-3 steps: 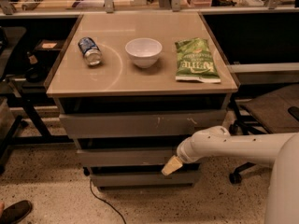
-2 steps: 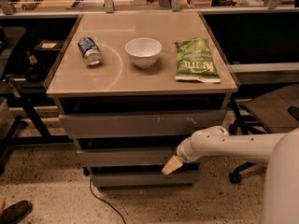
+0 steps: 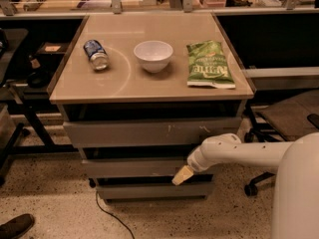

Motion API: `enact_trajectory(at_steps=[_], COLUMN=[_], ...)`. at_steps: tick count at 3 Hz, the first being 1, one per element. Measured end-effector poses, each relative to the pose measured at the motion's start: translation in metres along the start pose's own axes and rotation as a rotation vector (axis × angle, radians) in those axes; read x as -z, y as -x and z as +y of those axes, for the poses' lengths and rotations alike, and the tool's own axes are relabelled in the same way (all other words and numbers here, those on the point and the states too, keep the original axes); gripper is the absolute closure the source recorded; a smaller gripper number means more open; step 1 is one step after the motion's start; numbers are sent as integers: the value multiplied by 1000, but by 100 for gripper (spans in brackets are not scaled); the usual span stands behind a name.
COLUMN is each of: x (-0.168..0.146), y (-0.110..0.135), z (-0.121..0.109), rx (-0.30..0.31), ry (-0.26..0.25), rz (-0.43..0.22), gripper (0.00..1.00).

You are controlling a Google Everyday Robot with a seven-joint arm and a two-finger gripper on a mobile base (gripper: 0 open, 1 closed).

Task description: Open middle drawer

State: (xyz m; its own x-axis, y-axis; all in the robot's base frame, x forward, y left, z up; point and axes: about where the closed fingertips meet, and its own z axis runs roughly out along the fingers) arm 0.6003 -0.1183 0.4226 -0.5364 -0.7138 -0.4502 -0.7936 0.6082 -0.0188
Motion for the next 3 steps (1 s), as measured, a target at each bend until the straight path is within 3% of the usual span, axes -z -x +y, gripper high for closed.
enact_trajectory(at_steps=[1, 3], x=[10, 11], y=[-7, -11], z=[5, 11], rx=[18, 12], ry=[-15, -10], rz=[48, 59], gripper=[0, 41])
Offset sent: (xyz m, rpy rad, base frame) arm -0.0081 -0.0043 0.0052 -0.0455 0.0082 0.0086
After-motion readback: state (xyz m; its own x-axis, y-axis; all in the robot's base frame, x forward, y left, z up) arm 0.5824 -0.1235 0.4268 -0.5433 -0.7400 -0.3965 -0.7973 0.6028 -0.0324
